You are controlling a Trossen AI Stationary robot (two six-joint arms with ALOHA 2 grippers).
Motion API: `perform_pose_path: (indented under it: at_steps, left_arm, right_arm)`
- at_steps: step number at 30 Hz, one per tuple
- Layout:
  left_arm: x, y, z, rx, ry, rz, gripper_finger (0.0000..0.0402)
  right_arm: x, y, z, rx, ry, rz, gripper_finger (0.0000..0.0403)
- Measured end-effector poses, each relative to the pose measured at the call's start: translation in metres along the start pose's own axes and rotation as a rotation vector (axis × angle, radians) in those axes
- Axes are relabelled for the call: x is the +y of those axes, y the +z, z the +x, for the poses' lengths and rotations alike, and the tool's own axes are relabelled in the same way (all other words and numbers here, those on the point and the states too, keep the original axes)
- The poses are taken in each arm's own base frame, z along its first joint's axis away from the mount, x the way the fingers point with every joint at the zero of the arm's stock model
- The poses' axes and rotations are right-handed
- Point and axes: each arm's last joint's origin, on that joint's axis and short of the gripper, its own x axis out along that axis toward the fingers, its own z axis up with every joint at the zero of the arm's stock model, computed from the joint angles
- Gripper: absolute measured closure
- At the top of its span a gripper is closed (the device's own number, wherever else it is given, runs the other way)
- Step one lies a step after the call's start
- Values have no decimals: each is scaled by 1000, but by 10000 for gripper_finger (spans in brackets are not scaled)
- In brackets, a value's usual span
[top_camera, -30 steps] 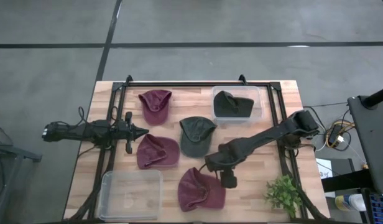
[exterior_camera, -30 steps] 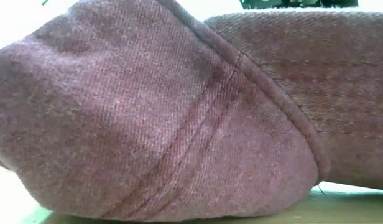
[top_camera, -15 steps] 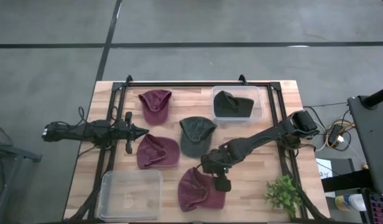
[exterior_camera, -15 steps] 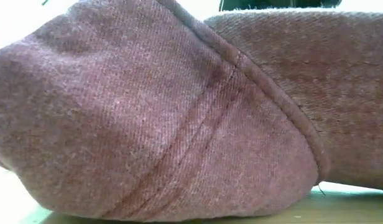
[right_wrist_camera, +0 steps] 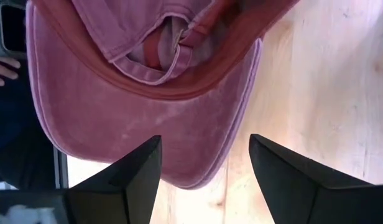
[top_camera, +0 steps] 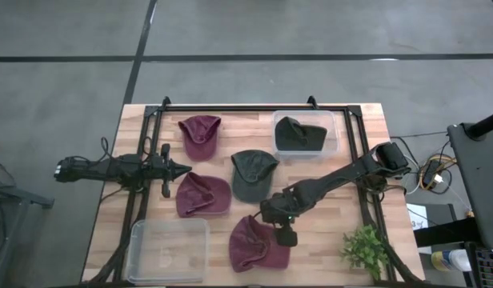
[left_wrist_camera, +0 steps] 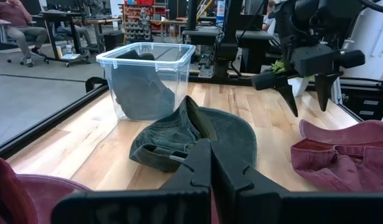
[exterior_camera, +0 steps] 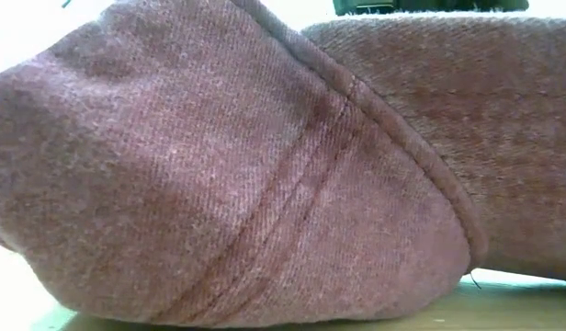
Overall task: Pick & Place hat
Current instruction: Put the bottom dark red cap into the bottom transparent bin
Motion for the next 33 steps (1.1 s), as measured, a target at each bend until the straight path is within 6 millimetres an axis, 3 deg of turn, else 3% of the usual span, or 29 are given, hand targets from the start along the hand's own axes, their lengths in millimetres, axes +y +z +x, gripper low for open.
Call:
perform_pose_path:
  at_steps: [16, 33]
  left_arm:
    - [0, 0, 0, 0, 0, 0, 401]
    - [0, 0, 0, 0, 0, 0, 401]
  right_arm:
    - [-8, -14, 13, 14, -63, 100, 182]
    - [-13, -25, 33, -41, 24, 114, 188]
